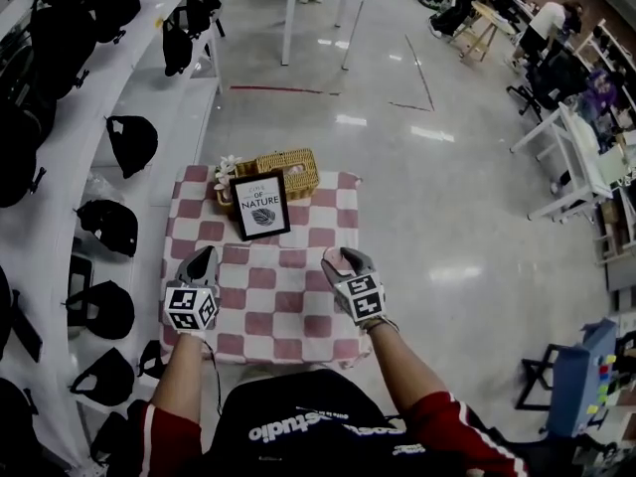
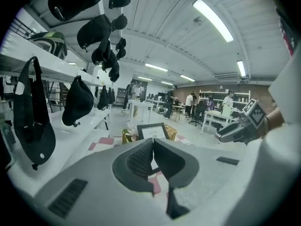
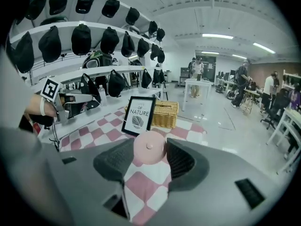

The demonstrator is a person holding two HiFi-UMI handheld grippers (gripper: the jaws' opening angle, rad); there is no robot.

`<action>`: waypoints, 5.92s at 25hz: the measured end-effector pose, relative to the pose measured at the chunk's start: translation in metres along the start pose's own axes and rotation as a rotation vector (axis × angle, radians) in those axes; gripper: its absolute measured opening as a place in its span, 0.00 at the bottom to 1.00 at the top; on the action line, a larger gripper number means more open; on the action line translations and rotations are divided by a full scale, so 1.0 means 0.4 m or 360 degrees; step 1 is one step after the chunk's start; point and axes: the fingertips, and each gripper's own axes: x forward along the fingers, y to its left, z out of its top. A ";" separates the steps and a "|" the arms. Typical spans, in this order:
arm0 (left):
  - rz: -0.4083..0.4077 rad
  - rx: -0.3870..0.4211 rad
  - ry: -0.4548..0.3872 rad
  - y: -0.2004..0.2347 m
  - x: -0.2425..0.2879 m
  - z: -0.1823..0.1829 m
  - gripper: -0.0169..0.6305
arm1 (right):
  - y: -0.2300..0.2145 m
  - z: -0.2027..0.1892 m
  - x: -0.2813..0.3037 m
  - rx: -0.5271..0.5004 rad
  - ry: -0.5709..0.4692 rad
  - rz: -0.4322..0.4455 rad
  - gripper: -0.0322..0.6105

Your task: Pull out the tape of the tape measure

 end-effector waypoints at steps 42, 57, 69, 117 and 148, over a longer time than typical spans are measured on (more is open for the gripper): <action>0.0260 -0.0046 0.0362 0.095 0.212 -0.388 0.04 | -0.028 -0.292 0.251 0.0263 0.0286 -0.0042 0.42; 0.0254 -0.0140 0.0290 0.040 0.157 -0.267 0.04 | -0.017 -0.239 0.156 0.0220 0.0302 -0.0028 0.42; 0.0234 -0.0196 0.0193 -0.032 0.045 -0.137 0.04 | -0.003 -0.132 0.075 0.0124 0.0223 0.0016 0.42; -0.0186 0.0078 -0.0396 -0.304 -0.752 0.337 0.04 | 0.416 0.180 -0.795 0.0365 -0.0730 -0.0079 0.39; -0.0281 0.0150 -0.0625 -0.382 -0.863 0.458 0.04 | 0.473 0.300 -0.980 0.0153 -0.1097 -0.0332 0.09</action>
